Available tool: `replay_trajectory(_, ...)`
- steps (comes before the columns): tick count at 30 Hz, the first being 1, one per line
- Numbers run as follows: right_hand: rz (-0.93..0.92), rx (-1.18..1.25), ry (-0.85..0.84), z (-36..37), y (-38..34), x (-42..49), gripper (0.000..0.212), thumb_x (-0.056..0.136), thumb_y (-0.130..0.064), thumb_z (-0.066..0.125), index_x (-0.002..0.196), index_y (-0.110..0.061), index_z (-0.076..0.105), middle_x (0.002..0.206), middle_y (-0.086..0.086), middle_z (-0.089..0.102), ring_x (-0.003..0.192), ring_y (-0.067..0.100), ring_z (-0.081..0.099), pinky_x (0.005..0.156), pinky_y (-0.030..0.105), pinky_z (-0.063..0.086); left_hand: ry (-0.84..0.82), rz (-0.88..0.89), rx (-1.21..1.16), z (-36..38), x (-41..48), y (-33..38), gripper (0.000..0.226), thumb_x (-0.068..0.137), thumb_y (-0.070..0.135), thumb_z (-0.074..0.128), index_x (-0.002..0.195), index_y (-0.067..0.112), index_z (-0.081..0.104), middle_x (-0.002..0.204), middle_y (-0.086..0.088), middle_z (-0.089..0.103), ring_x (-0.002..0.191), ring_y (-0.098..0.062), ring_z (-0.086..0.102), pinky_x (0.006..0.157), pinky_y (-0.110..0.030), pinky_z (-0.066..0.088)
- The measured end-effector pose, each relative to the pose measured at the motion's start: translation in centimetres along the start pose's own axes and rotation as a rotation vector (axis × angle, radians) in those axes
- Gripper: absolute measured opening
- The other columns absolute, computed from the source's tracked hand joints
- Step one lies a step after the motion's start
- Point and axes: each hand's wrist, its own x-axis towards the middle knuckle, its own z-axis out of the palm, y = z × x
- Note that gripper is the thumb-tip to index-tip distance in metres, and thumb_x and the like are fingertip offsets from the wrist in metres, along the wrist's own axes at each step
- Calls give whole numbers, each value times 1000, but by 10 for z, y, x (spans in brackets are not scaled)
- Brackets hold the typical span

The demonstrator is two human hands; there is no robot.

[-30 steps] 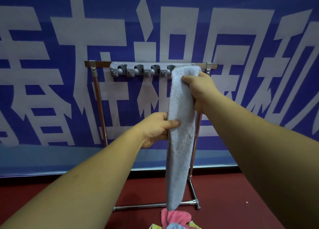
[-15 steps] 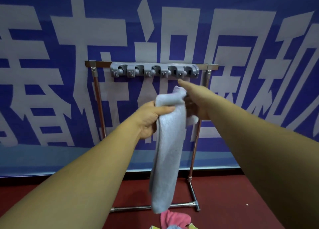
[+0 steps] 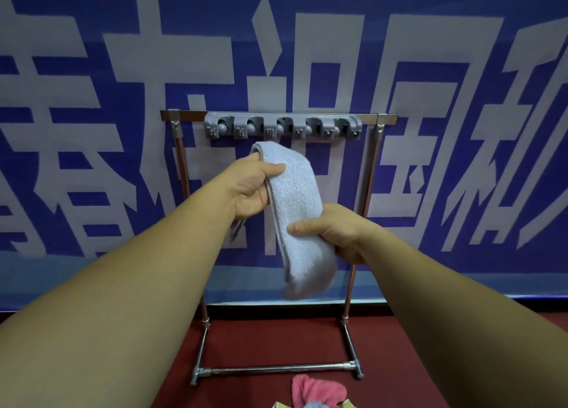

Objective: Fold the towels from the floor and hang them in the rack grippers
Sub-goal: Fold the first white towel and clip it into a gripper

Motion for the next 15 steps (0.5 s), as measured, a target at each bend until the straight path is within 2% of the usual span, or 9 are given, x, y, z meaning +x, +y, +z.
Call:
replay_trajectory(4, -71, 22, 89, 5, -6, 7, 39, 80, -8, 89, 116, -1, 76, 108, 18, 80, 102, 37, 78, 99, 54, 59, -15, -41, 5, 2, -7, -2, 30, 102, 7, 67, 130, 12, 63, 118, -21, 78, 108, -38, 77, 96, -53, 62)
replay_trajectory(6, -90, 36, 107, 6, -8, 8, 39, 79, -10, 90, 115, -3, 76, 107, 16, 80, 101, 36, 78, 95, 50, 61, -6, -58, 50, 0, -5, -10, 50, 95, -2, 73, 138, 18, 58, 120, -19, 78, 106, -38, 78, 97, -57, 61)
replay_trajectory(8, -71, 35, 77, 6, -7, 7, 38, 81, -11, 89, 116, -5, 76, 109, 14, 81, 102, 32, 78, 94, 46, 61, 31, -46, 71, 0, -1, -12, 65, 92, -11, 70, 148, 18, 53, 125, -19, 75, 109, -39, 76, 97, -56, 62)
replay_trajectory(12, 7, 32, -11, 3, 8, -1, 43, 83, -11, 87, 122, -2, 73, 116, 14, 79, 110, 33, 76, 101, 48, 58, 28, -31, 118, 8, 0, 6, 53, 95, -11, 66, 142, 11, 57, 124, -22, 74, 108, -39, 75, 88, -52, 64)
replay_trajectory(15, 18, 64, -8, 1, 21, -3, 45, 83, -11, 87, 125, -2, 72, 119, 15, 78, 113, 34, 75, 105, 51, 56, 8, -26, 155, 15, 0, 19, 46, 97, -12, 64, 139, 5, 60, 121, -24, 74, 106, -40, 76, 86, -51, 64)
